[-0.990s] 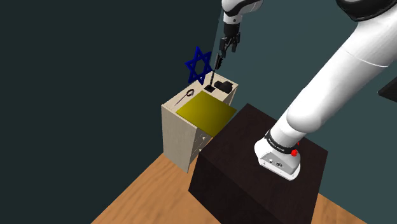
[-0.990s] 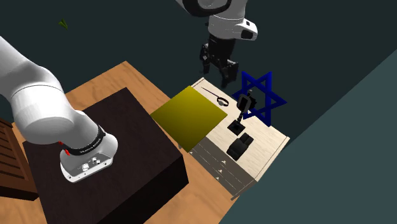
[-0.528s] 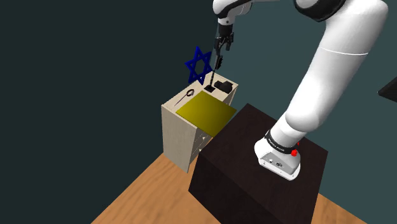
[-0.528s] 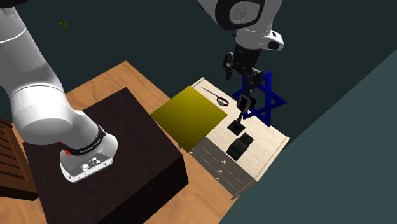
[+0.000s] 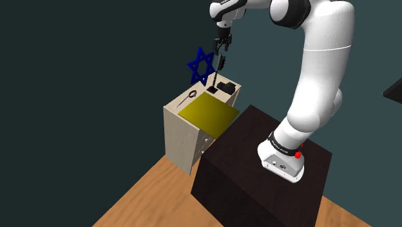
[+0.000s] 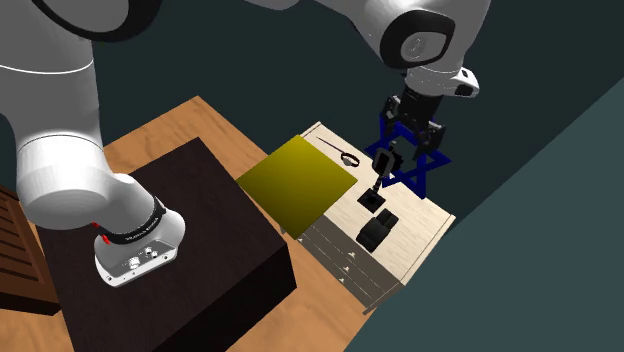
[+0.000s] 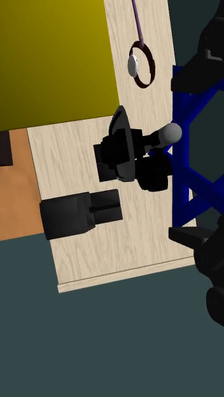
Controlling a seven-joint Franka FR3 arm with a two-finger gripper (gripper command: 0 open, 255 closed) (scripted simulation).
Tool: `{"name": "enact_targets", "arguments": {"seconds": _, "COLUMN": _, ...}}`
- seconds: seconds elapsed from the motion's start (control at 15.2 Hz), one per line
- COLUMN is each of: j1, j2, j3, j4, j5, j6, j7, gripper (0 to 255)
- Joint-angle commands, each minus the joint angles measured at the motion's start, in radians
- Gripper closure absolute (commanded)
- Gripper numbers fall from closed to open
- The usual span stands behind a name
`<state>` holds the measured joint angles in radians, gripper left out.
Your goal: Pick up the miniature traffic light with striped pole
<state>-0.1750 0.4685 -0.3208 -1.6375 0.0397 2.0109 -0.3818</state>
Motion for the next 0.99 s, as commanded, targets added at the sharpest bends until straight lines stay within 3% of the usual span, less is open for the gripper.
{"name": "enact_targets", "arguments": {"seconds": 0.0, "j1": -0.002, "j2": 0.016, "j3": 0.003, "j4": -0.003, "j5": 0.005, "j6": 0.02, "j7": 0.0, "gripper": 0}}
{"name": "enact_targets", "arguments": {"seconds": 0.4, "j1": -0.005, "j2": 0.044, "j3": 0.008, "j4": -0.025, "j5": 0.013, "j6": 0.069, "j7": -0.001, "gripper": 0}}
{"name": "enact_targets", "arguments": {"seconds": 0.46, "j1": -0.006, "j2": 0.048, "j3": 0.008, "j4": -0.022, "j5": 0.014, "j6": 0.069, "j7": -0.001, "gripper": 255}}
{"name": "enact_targets", "arguments": {"seconds": 0.92, "j1": -0.006, "j2": 0.046, "j3": 0.007, "j4": -0.024, "j5": 0.013, "j6": 0.07, "j7": -0.002, "gripper": 255}}
